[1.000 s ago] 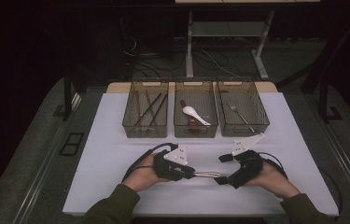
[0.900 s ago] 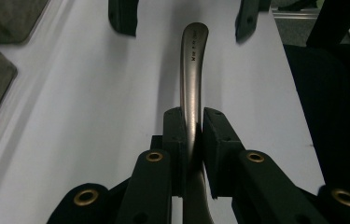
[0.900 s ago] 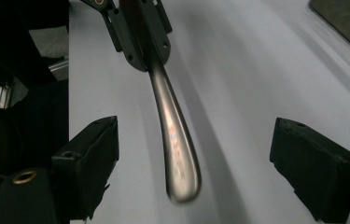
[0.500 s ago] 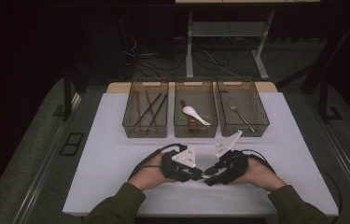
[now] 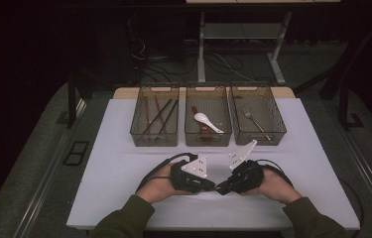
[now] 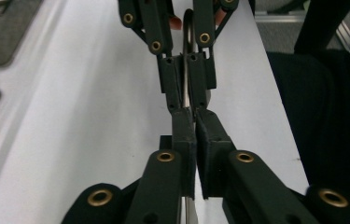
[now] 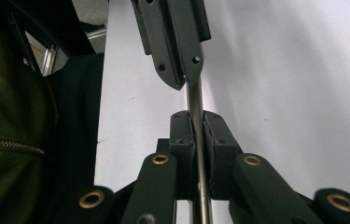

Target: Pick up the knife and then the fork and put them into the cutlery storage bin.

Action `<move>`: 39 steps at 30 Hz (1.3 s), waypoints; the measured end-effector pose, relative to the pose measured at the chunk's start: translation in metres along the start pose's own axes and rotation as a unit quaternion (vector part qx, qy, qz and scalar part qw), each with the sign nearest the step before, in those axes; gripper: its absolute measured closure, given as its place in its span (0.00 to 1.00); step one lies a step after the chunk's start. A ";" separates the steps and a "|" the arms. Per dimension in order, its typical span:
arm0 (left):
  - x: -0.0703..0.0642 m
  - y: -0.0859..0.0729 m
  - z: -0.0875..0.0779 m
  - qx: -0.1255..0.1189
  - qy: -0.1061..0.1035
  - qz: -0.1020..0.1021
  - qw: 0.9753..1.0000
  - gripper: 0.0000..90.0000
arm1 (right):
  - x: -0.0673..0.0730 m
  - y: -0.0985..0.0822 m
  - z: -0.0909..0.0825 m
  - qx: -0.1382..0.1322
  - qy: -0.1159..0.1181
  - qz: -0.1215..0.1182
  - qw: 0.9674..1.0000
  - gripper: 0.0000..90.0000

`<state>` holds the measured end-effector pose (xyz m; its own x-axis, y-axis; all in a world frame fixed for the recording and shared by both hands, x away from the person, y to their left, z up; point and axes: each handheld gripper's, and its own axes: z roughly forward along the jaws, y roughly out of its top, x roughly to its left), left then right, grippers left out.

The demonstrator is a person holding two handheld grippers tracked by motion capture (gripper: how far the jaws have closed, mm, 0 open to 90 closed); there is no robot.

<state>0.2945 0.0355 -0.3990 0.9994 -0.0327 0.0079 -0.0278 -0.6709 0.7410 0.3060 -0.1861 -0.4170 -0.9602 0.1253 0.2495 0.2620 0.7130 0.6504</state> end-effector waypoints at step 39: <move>-0.022 -0.101 -0.064 -0.066 0.188 -0.238 0.951 0.18 | -0.021 -0.022 -0.092 -0.108 -0.183 0.084 0.974 0.93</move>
<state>0.2765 0.1520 -0.4311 0.8353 0.5347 -0.1282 0.4069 -0.4442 0.7982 0.3291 -0.2675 -0.3707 -0.8615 0.4936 0.1191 0.3953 0.5050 0.7673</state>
